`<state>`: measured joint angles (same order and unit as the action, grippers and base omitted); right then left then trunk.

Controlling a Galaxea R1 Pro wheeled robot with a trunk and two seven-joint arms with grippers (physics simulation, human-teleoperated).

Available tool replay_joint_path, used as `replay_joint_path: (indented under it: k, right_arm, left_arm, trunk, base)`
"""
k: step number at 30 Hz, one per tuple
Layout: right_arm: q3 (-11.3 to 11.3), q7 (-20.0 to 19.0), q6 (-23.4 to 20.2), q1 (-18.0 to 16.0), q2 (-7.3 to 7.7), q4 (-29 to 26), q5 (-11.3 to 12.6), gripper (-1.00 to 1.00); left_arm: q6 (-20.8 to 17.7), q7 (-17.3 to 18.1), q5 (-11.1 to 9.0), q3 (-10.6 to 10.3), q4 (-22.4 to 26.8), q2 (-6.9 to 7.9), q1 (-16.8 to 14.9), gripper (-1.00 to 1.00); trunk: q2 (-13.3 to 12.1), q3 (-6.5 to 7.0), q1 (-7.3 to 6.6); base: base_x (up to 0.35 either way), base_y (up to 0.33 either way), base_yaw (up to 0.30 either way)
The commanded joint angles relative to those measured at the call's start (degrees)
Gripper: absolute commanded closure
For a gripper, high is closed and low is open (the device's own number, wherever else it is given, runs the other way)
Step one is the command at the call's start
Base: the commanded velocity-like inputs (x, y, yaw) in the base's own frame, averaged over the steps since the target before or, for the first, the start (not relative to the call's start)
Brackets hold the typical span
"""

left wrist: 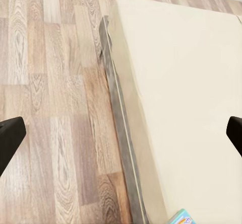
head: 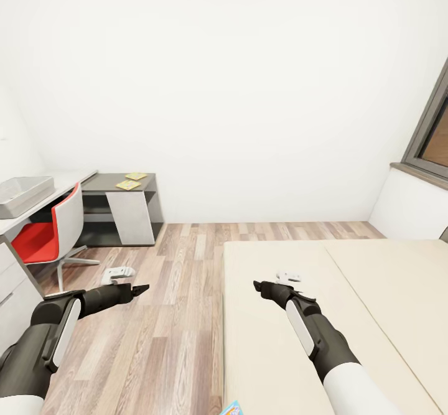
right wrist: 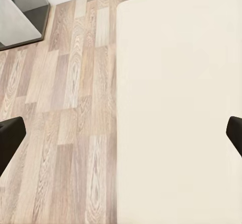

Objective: Put all the toys in the child's room - the three board games (two on the bed and one on the table), the two jigsaw puzzles on the table, and the tennis ball on the table - inside the toy box on the table in the child's room.

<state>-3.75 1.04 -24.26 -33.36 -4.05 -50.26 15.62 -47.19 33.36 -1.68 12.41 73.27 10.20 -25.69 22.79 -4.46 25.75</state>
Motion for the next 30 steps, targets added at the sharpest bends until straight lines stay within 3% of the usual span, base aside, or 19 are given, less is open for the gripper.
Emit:
replay_joint_path:
  k: [1,30]
  right_arm:
    - [-0.02,0.13,-0.27,-0.04,0.00,-0.07,0.24,-1.00]
    - [-0.02,0.28,-0.26,-0.04,0.00,-0.04,-0.20,-1.00]
  left_arm:
    - [-0.45,0.13,-0.16,0.07,0.03,-0.01,-0.06,-1.00]
    - [-0.36,0.29,-0.19,0.07,0.20,-0.01,-0.06,-1.00]
  trunk:
    - [0.13,-0.13,0.04]
    - [0.13,-0.13,0.04]
  base:
    - [0.000,0.000,0.000]
    - [0.023,0.000,0.000]
